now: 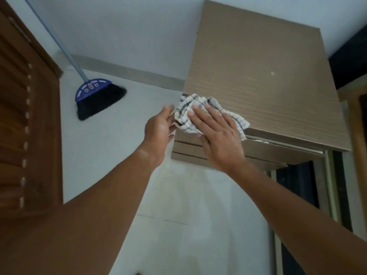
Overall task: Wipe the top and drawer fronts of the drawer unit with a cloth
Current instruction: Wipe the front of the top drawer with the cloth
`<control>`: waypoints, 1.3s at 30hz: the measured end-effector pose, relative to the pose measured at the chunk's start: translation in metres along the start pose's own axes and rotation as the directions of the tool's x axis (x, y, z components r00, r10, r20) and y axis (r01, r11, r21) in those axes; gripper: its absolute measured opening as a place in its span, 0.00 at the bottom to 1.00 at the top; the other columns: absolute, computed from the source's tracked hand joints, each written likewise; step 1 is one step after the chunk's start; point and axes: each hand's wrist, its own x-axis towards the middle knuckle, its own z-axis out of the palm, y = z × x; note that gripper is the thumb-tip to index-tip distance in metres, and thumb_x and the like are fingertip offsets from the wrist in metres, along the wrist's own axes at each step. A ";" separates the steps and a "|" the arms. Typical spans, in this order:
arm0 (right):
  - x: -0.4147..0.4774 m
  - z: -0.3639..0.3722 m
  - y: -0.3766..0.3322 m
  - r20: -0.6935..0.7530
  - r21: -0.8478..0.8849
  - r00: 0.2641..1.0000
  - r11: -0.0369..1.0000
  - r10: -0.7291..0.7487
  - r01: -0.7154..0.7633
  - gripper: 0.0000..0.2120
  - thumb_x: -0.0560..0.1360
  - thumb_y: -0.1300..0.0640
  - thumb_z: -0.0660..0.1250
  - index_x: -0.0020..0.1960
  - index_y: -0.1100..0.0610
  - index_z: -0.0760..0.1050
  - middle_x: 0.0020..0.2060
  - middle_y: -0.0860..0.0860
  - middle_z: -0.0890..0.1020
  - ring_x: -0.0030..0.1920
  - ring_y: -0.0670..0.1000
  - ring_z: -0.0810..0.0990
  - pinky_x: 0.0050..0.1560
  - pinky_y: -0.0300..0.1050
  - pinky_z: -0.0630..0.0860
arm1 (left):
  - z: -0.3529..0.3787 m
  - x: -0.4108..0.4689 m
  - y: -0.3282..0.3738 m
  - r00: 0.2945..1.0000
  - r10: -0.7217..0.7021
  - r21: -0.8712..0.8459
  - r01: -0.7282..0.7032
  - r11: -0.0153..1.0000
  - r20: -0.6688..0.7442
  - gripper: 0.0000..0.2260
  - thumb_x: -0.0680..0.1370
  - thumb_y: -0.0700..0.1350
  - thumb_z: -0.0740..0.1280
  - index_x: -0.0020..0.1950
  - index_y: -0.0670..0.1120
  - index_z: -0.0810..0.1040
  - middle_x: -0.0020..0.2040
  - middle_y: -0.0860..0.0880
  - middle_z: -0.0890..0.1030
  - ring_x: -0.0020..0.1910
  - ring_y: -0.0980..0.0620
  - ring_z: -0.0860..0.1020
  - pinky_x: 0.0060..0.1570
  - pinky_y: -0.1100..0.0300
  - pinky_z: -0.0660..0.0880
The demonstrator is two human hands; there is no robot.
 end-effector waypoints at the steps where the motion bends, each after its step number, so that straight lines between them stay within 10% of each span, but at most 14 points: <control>1: -0.011 -0.001 0.013 -0.042 -0.035 0.999 0.999 0.001 -0.003 0.26 0.81 0.54 0.60 0.79 0.47 0.62 0.78 0.44 0.63 0.80 0.49 0.58 0.76 0.55 0.58 | 0.005 -0.001 -0.007 0.995 0.093 0.111 -0.088 0.990 -0.040 0.14 0.83 0.55 0.58 0.50 0.52 0.81 0.45 0.53 0.87 0.46 0.59 0.82 0.58 0.59 0.77; 5: -0.034 0.018 0.049 -0.215 -0.198 0.972 0.979 -0.090 0.047 0.25 0.81 0.53 0.58 0.77 0.47 0.66 0.77 0.48 0.66 0.77 0.54 0.64 0.73 0.58 0.61 | 0.017 0.006 -0.057 0.830 0.538 0.563 -0.378 0.735 -0.145 0.18 0.83 0.54 0.59 0.70 0.54 0.77 0.63 0.50 0.83 0.60 0.53 0.80 0.61 0.60 0.73; 10: -0.021 0.078 0.041 -0.542 -0.268 0.833 0.962 -0.111 -0.046 0.21 0.82 0.50 0.57 0.75 0.45 0.70 0.73 0.49 0.73 0.73 0.56 0.65 0.73 0.61 0.56 | 0.031 0.052 -0.128 0.512 0.846 0.514 -0.692 0.507 -0.147 0.24 0.81 0.43 0.58 0.77 0.46 0.67 0.70 0.49 0.78 0.65 0.64 0.73 0.62 0.71 0.67; 14: -0.005 0.114 0.036 -0.674 -0.281 0.723 0.958 -0.153 -0.060 0.22 0.81 0.49 0.63 0.75 0.46 0.69 0.75 0.46 0.70 0.77 0.54 0.61 0.75 0.58 0.53 | 0.031 0.094 -0.158 0.253 0.963 0.520 -0.813 0.262 -0.090 0.20 0.76 0.37 0.57 0.65 0.41 0.79 0.58 0.43 0.82 0.55 0.47 0.80 0.54 0.49 0.76; 18: -0.024 0.153 0.050 -0.639 -0.354 0.733 0.935 -0.234 -0.010 0.26 0.81 0.56 0.62 0.78 0.49 0.64 0.77 0.46 0.66 0.77 0.51 0.63 0.78 0.54 0.51 | 0.032 0.113 -0.176 0.068 0.998 0.748 -0.661 0.054 -0.012 0.23 0.77 0.41 0.54 0.70 0.44 0.76 0.72 0.44 0.76 0.74 0.38 0.68 0.70 0.40 0.64; 22: -0.047 0.153 0.077 -0.752 -0.314 0.642 0.937 -0.147 -0.154 0.23 0.82 0.54 0.59 0.77 0.46 0.65 0.74 0.45 0.71 0.73 0.51 0.68 0.73 0.54 0.60 | 0.039 0.111 -0.194 0.037 0.987 0.829 -0.548 -0.113 0.159 0.23 0.79 0.45 0.55 0.75 0.50 0.72 0.77 0.53 0.68 0.81 0.46 0.55 0.75 0.42 0.52; 27: -0.080 0.109 0.113 -0.702 -0.319 0.708 0.922 -0.075 -0.218 0.21 0.79 0.50 0.60 0.72 0.46 0.73 0.65 0.49 0.77 0.63 0.53 0.71 0.61 0.54 0.63 | 0.086 0.078 -0.192 0.085 0.931 0.843 -0.460 -0.279 0.354 0.18 0.80 0.45 0.57 0.68 0.49 0.77 0.69 0.52 0.76 0.74 0.48 0.67 0.71 0.44 0.57; 39: -0.156 0.063 0.184 -0.800 -0.013 0.531 0.878 0.277 -0.478 0.12 0.81 0.48 0.54 0.49 0.51 0.74 0.47 0.49 0.73 0.49 0.52 0.69 0.53 0.53 0.64 | 0.125 0.039 -0.205 0.129 0.975 0.829 -0.552 -0.083 0.183 0.13 0.81 0.56 0.63 0.59 0.55 0.82 0.51 0.58 0.83 0.56 0.54 0.76 0.59 0.49 0.61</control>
